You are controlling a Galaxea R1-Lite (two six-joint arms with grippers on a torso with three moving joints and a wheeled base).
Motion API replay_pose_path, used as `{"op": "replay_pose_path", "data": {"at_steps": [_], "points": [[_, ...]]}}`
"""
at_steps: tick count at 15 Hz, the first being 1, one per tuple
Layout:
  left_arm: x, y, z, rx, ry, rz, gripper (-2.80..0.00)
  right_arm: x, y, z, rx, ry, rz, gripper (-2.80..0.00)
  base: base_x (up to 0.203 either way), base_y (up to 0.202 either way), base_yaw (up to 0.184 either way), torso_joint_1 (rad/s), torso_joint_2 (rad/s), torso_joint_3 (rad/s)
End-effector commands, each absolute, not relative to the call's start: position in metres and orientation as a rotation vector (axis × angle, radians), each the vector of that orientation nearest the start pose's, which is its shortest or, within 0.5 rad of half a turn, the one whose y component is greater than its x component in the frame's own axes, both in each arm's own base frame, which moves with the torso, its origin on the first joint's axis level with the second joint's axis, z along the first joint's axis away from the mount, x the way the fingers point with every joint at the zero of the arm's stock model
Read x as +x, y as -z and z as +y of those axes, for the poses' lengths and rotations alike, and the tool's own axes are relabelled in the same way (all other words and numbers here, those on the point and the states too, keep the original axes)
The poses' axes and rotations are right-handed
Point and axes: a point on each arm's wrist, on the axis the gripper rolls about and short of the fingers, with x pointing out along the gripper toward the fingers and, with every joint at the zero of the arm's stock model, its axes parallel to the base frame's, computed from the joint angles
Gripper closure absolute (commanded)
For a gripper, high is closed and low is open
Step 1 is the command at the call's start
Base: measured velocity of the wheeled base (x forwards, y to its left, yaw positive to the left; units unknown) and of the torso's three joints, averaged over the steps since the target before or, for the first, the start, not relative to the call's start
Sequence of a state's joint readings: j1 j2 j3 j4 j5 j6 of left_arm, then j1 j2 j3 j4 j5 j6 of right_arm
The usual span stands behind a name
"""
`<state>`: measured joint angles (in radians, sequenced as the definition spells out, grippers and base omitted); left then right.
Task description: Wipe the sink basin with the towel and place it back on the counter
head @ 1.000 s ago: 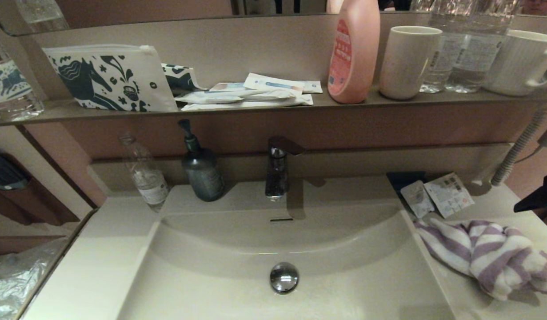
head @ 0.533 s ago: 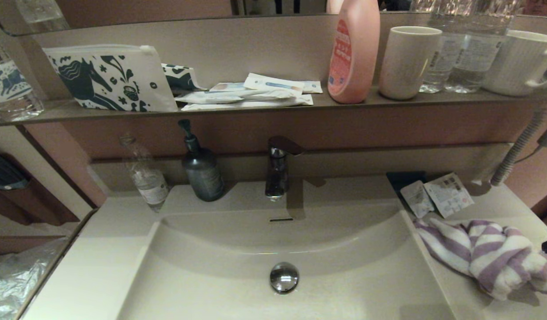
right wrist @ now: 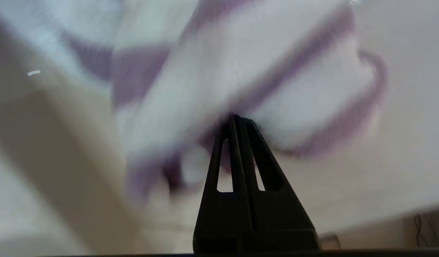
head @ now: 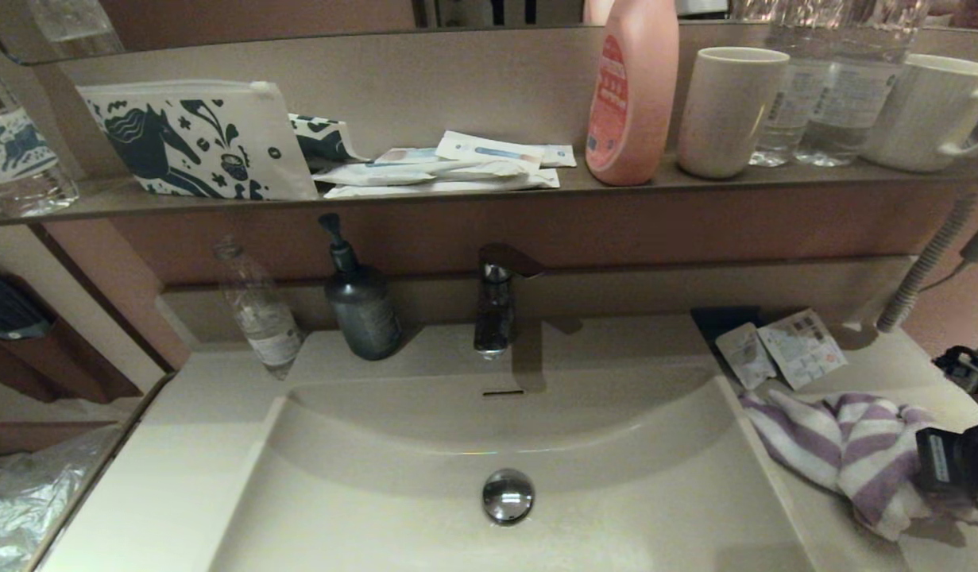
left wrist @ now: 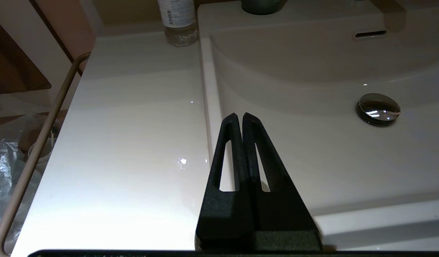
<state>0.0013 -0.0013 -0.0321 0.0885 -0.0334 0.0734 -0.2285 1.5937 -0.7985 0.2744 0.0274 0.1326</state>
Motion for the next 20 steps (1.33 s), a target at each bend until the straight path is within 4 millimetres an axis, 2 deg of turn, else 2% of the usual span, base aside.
{"op": "replay_pose_path", "data": {"at_steps": [1, 6, 9, 13, 16, 20], "points": [[-0.025, -0.075, -0.001, 0.073, 0.034, 0.056, 0.0, 0.249, -0.115, -0.057, 0.256, 0.251, 1.067, 0.0, 0.0, 0.0, 0.0, 0.0, 0.0, 0.0], [-0.025, -0.075, -0.001, 0.073, 0.034, 0.056, 0.0, 0.278, -0.133, -0.061, 0.25, 0.243, 0.974, 0.0, 0.0, 0.0, 0.0, 0.0, 0.0, 0.0], [-0.025, -0.075, -0.001, 0.073, 0.034, 0.056, 0.0, 0.275, -0.164, -0.061, 0.283, 0.261, 0.863, 0.0, 0.0, 0.0, 0.0, 0.0, 0.0, 0.0], [-0.025, -0.075, -0.001, 0.073, 0.034, 0.056, 0.0, 0.24, -0.217, -0.055, 0.284, 0.265, 0.787, 0.0, 0.0, 0.0, 0.0, 0.0, 0.0, 0.0], [-0.025, -0.075, -0.001, 0.073, 0.034, 0.056, 0.0, 0.198, -0.231, -0.045, 0.247, 0.25, 0.885, 0.0, 0.0, 0.0, 0.0, 0.0, 0.0, 0.0], [-0.025, -0.075, -0.001, 0.073, 0.034, 0.056, 0.0, 0.146, -0.25, -0.033, 0.214, 0.223, 0.864, 0.0, 0.0, 0.0, 0.0, 0.0, 0.0, 0.0]]}}
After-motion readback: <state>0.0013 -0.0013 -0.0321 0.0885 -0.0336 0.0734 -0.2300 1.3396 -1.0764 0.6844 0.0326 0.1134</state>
